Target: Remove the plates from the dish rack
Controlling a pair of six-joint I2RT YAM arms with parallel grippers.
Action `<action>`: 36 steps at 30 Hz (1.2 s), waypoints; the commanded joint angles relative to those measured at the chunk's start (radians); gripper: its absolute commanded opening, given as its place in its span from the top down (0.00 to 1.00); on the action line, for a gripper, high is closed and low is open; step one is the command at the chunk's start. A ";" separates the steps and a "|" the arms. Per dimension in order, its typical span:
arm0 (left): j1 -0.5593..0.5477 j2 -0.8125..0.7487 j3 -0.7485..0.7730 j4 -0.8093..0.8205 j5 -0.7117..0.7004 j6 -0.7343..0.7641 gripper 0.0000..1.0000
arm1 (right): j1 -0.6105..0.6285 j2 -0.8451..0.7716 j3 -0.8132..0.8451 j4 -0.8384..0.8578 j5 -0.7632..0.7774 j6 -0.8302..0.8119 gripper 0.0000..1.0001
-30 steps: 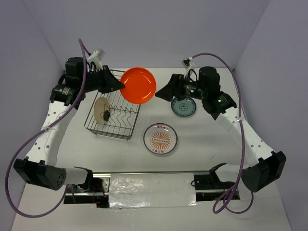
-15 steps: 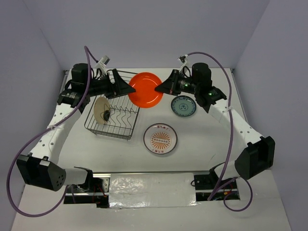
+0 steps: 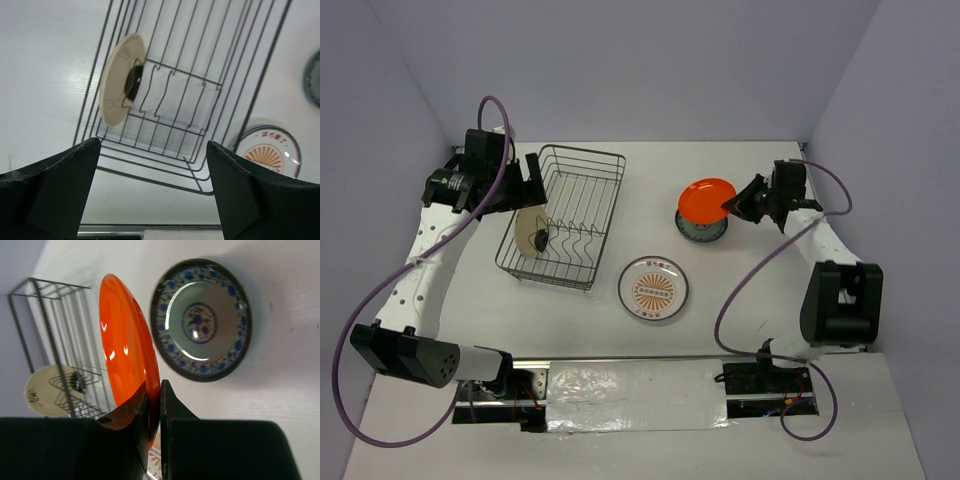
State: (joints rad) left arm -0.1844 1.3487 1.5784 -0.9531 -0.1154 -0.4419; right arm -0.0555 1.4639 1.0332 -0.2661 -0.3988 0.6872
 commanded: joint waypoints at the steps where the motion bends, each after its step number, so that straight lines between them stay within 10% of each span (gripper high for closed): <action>1: 0.002 -0.006 0.023 -0.076 -0.109 0.080 0.00 | -0.015 0.108 0.069 0.088 -0.130 -0.098 0.98; 11: 0.002 -0.037 -0.026 -0.105 -0.119 0.108 0.00 | -0.018 0.296 0.122 0.001 -0.025 -0.182 0.68; 19: 0.002 -0.043 -0.057 -0.111 -0.142 0.132 0.00 | 0.051 0.351 0.303 -0.301 0.274 -0.259 0.11; 30: 0.010 0.046 -0.139 0.037 -0.219 0.195 0.02 | 0.129 0.129 0.278 -0.377 0.207 -0.261 0.09; 36: 0.025 0.187 -0.117 0.120 -0.283 0.229 0.21 | 0.210 0.020 0.258 -0.412 0.126 -0.327 0.10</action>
State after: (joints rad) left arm -0.1726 1.4918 1.4425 -0.9070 -0.3462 -0.2527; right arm 0.1070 1.5364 1.3010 -0.6525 -0.2218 0.4107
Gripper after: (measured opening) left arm 0.801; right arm 0.904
